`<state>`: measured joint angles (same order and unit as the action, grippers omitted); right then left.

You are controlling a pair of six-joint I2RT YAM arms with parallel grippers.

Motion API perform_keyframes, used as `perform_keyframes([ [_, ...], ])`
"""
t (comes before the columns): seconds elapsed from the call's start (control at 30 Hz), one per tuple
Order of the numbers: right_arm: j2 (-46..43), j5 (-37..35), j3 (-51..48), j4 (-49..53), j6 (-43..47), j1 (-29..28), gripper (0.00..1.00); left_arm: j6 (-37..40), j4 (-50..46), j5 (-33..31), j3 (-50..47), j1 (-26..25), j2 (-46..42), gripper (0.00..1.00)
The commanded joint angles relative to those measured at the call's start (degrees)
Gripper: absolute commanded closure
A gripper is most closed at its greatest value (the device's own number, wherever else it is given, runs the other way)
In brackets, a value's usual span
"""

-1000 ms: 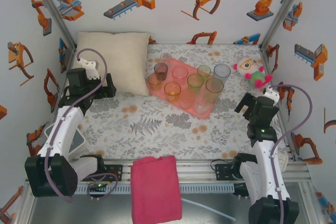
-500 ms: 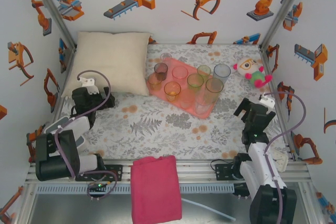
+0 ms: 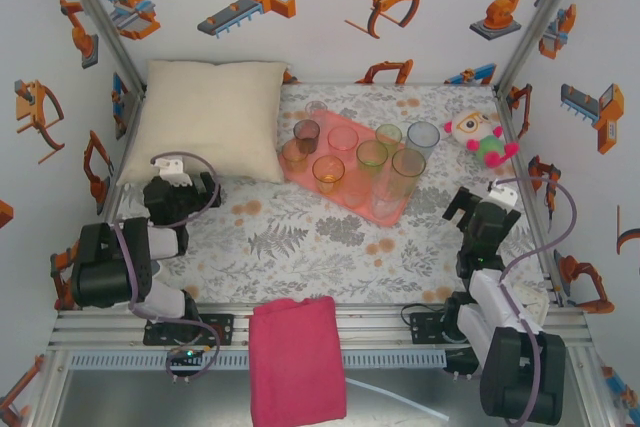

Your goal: Place the glasses into the tray

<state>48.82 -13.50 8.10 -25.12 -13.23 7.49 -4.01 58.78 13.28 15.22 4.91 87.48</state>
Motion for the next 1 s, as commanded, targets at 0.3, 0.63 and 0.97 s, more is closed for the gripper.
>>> perform_keyframes([
  [0.3, -4.26, -1.30, -3.98, -7.73, 3.29, 0.31, 0.01, -0.98, 7.38, -1.96, -1.45, 0.03, 1.00, 0.03],
  [0.63, 5.43, 0.84, -3.44, -17.25, 3.31, 0.30, 0.01, -1.45, 0.91, -3.09, 1.93, 0.24, 0.78, 0.03],
  [0.97, 21.17, 6.48, 1.00, -28.76, 3.84, -0.47, 0.01, -1.12, -1.63, -3.72, 3.23, -0.19, 0.80, 0.03],
])
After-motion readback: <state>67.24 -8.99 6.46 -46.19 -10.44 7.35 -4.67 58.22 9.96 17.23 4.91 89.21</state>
